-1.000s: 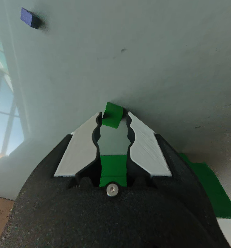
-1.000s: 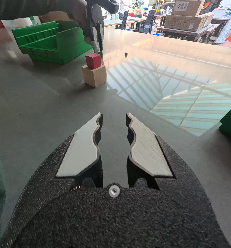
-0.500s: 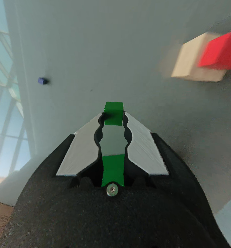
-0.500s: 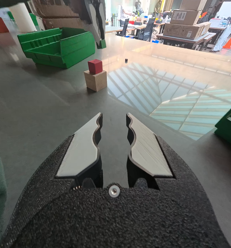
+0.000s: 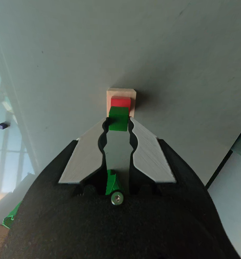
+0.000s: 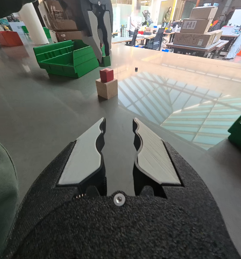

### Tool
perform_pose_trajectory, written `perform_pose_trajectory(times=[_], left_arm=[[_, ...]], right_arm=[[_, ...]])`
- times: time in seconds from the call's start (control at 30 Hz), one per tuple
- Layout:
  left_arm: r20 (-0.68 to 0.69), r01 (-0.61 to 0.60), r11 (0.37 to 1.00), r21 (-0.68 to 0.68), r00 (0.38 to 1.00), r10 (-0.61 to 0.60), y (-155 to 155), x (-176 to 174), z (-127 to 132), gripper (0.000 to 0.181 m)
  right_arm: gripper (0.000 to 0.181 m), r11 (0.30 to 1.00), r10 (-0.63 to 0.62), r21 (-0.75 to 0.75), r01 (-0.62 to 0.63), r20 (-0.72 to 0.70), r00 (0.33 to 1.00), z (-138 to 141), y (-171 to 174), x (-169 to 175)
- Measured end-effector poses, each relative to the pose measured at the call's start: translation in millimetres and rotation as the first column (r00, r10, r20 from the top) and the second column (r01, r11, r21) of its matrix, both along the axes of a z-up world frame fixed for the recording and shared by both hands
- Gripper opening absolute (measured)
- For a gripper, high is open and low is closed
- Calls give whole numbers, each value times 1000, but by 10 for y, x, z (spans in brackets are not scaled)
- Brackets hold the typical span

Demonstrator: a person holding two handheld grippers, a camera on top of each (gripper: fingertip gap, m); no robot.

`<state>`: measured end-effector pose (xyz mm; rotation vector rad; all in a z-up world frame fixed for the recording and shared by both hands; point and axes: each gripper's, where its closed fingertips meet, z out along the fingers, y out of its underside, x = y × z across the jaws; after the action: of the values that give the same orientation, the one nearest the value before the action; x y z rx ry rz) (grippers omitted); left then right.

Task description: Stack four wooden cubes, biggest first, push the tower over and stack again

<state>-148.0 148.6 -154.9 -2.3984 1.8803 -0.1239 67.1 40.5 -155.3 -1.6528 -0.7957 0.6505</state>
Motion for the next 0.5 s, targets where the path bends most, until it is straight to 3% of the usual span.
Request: perform_pose_trajectory(times=[0.5], left_arm=[[-31,6,1000,11,999,-5,-6,65,-79,27]], right_arm=[[38,1000,16,-4,-16,6,1000,-42,25,-4]])
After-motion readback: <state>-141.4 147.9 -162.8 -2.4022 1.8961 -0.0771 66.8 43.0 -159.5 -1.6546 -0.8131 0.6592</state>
